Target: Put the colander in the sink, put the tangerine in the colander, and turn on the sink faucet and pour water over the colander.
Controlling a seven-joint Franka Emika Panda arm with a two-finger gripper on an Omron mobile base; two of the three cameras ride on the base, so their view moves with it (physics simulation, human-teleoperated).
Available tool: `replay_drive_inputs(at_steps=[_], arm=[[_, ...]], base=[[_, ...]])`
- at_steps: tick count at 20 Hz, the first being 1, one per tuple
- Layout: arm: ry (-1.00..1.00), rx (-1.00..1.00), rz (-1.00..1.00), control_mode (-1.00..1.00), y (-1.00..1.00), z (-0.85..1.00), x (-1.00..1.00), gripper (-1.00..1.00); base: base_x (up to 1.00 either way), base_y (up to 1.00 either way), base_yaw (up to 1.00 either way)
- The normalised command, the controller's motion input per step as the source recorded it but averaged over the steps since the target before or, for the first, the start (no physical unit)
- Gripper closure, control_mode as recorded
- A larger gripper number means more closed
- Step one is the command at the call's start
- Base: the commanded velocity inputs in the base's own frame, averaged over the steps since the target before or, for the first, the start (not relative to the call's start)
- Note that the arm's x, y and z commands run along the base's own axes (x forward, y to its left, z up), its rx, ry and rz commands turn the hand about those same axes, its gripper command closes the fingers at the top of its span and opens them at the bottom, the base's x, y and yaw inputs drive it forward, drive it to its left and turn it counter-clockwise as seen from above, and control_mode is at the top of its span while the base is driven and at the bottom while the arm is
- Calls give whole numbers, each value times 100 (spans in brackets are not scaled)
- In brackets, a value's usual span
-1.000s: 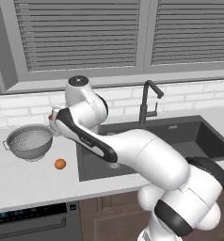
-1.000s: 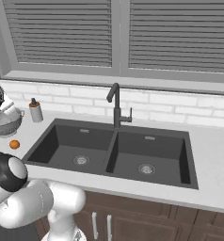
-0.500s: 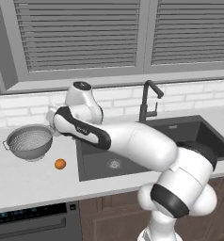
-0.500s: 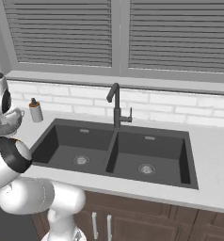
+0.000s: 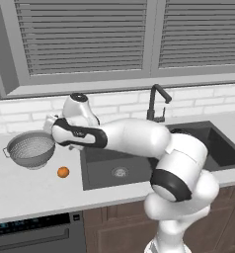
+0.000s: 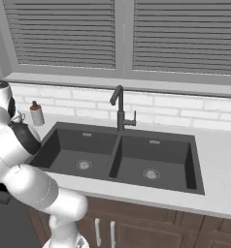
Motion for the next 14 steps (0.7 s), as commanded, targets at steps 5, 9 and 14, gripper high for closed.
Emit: replay_drive_inputs(at_steps=[5, 9, 14], arm=[[0, -3, 0, -100, 29, -24, 38, -100], [2, -2, 0, -100, 24, -29, 36, -100], [7, 0, 0, -100, 13, -30, 32, -100]], base=[[0, 0, 0], [0, 0, 0], [0, 0, 0]])
